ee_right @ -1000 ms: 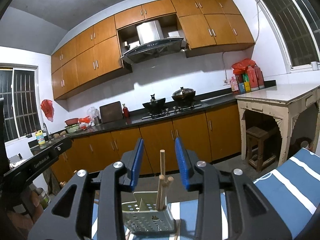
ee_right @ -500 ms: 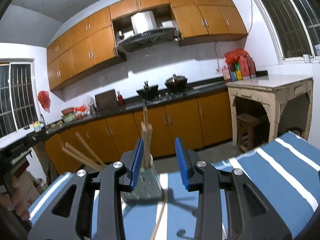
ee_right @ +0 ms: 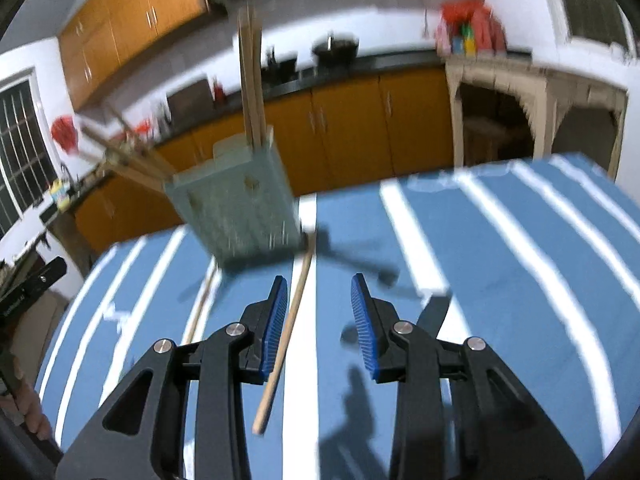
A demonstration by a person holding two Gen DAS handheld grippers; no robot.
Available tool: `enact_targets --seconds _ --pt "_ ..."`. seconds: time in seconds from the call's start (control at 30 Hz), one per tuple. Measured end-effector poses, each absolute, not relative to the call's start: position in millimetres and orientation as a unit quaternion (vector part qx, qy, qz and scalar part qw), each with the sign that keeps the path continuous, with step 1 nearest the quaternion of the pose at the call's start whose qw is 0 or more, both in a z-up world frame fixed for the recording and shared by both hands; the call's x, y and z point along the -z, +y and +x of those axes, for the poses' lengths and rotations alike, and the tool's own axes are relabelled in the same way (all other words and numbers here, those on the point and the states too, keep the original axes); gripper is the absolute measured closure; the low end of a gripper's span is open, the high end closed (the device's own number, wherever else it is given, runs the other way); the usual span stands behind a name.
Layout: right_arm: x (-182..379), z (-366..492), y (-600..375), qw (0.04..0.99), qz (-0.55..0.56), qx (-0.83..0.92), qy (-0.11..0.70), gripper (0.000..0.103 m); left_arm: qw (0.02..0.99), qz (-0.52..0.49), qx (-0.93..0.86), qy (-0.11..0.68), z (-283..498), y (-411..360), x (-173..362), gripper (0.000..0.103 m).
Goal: Organize utensils
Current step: 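Move both open tools back down to the remaining chopsticks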
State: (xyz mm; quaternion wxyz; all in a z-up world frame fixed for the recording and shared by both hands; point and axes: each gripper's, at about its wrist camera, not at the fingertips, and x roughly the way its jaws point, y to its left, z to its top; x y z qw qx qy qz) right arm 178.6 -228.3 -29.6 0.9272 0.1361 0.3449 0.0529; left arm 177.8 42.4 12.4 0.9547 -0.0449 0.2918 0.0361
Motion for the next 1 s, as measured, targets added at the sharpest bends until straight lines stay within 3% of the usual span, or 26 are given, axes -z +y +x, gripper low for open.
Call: enact_targets --seconds 0.37,0.43,0.5,0.53,1.0 --pt "73 188 -173 0.891 0.071 -0.089 0.44 0.069 0.932 -0.024 -0.011 0.361 184 37 35 0.062" --pt "78 187 -174 0.892 0.061 -0.081 0.44 0.074 0.93 -0.024 -0.007 0.366 186 35 36 0.062" --pt "80 186 -177 0.894 0.054 -0.075 0.438 0.092 0.928 -0.028 0.003 0.372 186 34 39 0.062" --pt "80 185 -182 0.893 0.063 -0.074 0.439 0.094 0.927 -0.028 0.006 0.375 186 32 40 0.062" --pt "81 189 -262 0.894 0.12 0.018 0.431 0.096 0.91 0.009 0.055 0.412 184 -4 66 0.062"
